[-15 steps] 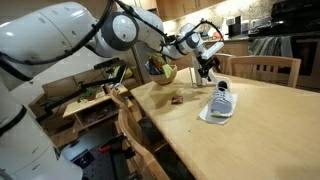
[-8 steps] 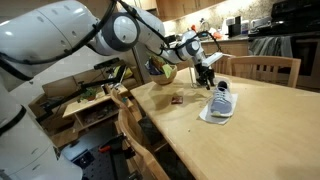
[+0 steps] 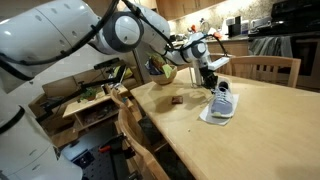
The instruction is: Move the sneaker to the right side of the table
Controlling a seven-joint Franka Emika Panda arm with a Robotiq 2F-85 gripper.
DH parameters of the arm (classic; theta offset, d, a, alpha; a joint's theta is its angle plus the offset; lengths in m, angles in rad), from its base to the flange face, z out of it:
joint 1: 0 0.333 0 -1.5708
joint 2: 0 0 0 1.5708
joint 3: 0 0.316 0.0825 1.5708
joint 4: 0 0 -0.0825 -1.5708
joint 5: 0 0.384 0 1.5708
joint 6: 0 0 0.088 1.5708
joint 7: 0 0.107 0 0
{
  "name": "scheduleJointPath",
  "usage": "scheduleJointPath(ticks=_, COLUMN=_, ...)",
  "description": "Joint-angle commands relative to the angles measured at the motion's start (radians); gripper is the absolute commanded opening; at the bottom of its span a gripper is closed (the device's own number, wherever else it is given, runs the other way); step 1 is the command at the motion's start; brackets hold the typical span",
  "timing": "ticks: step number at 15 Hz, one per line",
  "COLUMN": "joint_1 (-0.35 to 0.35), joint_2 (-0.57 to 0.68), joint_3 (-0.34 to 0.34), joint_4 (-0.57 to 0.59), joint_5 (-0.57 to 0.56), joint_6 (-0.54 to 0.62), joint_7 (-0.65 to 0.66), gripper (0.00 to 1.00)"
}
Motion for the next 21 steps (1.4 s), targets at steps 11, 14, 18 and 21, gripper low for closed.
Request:
scheduleJointPath(ticks=11, joint_1=-0.077, joint_2=-0.032, joint_3=0.003, joint_4=-0.050, joint_5=0.014, joint_6=-0.039, joint_7=0.003, gripper=0.00)
scheduleJointPath(ticks=14, joint_1=-0.107, joint_2=-0.032, joint_3=0.008, joint_4=-0.061, joint_5=0.018, joint_6=-0.036, joint_7=0.000, gripper=0.00)
scheduleJointPath(ticks=18, joint_1=-0.141, joint_2=-0.037, joint_3=0.008, joint_4=-0.083, joint_5=0.025, joint_6=-0.024, joint_7=0.016, gripper=0.00)
scheduleJointPath(ticks=21, joint_1=-0.164, joint_2=-0.047, joint_3=0.008, joint_4=-0.108, joint_5=0.031, joint_6=-0.013, joint_7=0.022, gripper=0.00)
